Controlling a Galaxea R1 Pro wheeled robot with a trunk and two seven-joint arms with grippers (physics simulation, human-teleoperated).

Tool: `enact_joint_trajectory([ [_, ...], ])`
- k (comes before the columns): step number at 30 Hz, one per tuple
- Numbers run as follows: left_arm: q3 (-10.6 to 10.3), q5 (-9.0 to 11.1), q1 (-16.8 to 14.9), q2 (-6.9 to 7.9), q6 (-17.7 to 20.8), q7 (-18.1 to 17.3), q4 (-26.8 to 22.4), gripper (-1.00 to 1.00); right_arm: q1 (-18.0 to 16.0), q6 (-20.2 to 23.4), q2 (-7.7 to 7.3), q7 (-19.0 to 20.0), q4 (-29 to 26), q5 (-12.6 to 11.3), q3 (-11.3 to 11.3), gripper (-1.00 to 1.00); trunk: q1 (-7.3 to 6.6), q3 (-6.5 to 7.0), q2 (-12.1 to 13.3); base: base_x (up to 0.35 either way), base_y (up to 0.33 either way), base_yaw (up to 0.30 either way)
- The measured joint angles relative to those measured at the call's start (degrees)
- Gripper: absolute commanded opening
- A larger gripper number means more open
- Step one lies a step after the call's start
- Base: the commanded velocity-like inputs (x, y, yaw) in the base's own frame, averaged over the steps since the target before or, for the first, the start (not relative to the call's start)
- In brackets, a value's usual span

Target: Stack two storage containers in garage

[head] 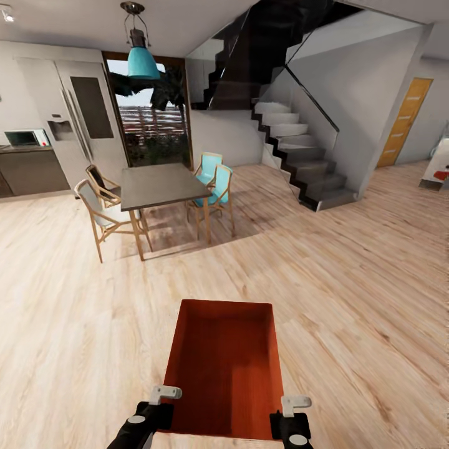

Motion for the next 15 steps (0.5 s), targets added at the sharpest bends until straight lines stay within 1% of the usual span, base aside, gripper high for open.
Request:
enact_joint_trajectory([
  [15,-0.04,-0.01,0.0,0.0,0.01,0.0,-0.04,-1.0,0.04,-0.04,-0.01,-0.02,-0.04,-0.03,-0.01,-1.0,0.0,0.0,0.0,0.321,0.0,-0.284],
])
